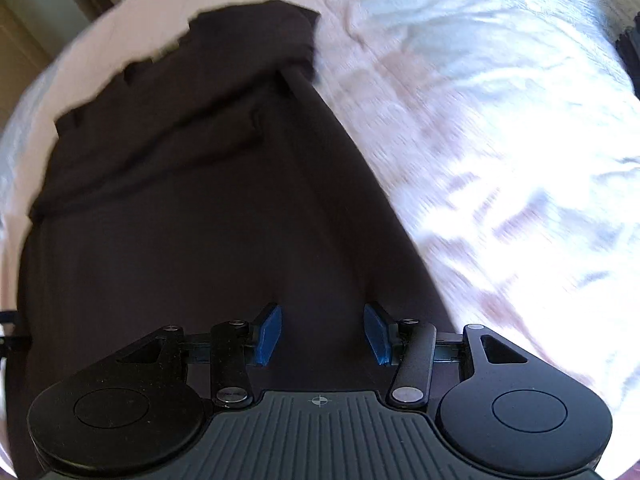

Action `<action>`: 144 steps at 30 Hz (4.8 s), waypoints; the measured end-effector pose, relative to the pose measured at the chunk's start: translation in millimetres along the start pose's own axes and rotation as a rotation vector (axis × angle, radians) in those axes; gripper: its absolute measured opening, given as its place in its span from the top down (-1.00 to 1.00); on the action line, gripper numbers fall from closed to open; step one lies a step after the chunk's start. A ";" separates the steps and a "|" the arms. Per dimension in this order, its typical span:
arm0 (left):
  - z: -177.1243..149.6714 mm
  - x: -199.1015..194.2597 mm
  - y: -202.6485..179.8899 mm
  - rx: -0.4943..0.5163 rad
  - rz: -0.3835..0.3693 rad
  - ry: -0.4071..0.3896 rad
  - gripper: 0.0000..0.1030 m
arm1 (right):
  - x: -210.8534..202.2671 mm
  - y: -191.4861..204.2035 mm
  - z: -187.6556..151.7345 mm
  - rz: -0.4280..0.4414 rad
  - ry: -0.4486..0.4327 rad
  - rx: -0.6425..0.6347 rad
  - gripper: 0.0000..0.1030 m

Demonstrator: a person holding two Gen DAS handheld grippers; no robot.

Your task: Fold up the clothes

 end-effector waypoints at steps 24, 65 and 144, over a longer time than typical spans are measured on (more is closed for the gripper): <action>-168.4 -55.5 -201.9 1.038 0.294 -0.104 -0.18 | -89.3 59.5 -129.3 -0.023 0.040 -0.417 -0.26; -55.1 -132.2 -112.0 0.410 0.184 -0.208 0.78 | -38.1 -12.1 -184.3 -0.305 -0.361 -1.220 -0.59; 179.0 95.8 246.3 -0.221 0.125 0.029 0.58 | 130.8 94.7 339.9 -0.028 0.099 -1.061 0.95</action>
Point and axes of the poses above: each gripper's, at about its wrist camera, not at the fingertips, and x roughly the way its jaws point, y to its left, z to its top, the point moved 3 cm from there along x, roughly the way its jaws point, and after that the axes turned 7 degrees about x, right-handed, at the moved point
